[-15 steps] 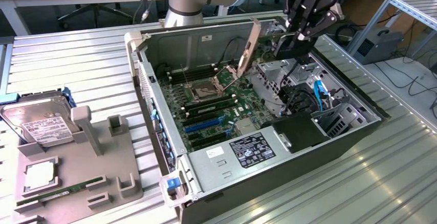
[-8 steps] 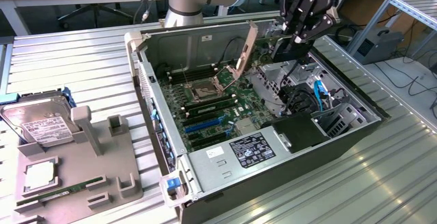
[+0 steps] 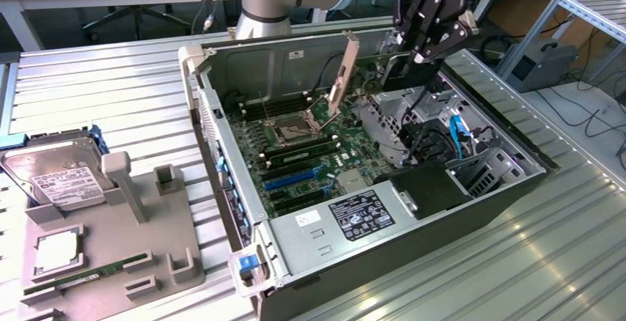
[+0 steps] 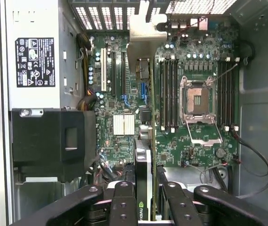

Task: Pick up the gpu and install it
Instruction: 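Insert the gpu into the slot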

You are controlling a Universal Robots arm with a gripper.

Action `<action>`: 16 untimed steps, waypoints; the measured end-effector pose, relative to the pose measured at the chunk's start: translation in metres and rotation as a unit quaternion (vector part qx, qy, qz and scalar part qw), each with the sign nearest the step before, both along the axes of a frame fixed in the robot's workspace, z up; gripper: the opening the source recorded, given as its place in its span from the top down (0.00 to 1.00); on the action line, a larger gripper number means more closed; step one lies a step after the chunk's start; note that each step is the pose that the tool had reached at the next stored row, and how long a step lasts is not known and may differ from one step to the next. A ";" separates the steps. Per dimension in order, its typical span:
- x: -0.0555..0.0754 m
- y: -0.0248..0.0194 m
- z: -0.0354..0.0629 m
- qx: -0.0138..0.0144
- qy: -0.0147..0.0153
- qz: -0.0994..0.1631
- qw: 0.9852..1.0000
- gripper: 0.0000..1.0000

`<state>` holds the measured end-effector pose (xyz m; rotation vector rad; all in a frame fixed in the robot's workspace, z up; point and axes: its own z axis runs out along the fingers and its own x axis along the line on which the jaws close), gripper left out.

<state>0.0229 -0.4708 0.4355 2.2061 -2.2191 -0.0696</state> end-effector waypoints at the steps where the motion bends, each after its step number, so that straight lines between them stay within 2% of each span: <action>1: -0.004 0.0000 -0.0001 0.000 0.000 0.000 1.000 0.73; 7: -0.023 0.0001 -0.0007 0.000 0.000 0.000 1.000 0.73; 10: -0.032 0.0000 -0.0066 0.000 -0.002 0.000 1.000 0.73; 11: -0.037 0.0000 -0.0104 0.000 -0.004 0.000 1.000 0.73; 16: -0.041 0.0000 -0.0154 0.000 -0.005 0.000 1.000 0.73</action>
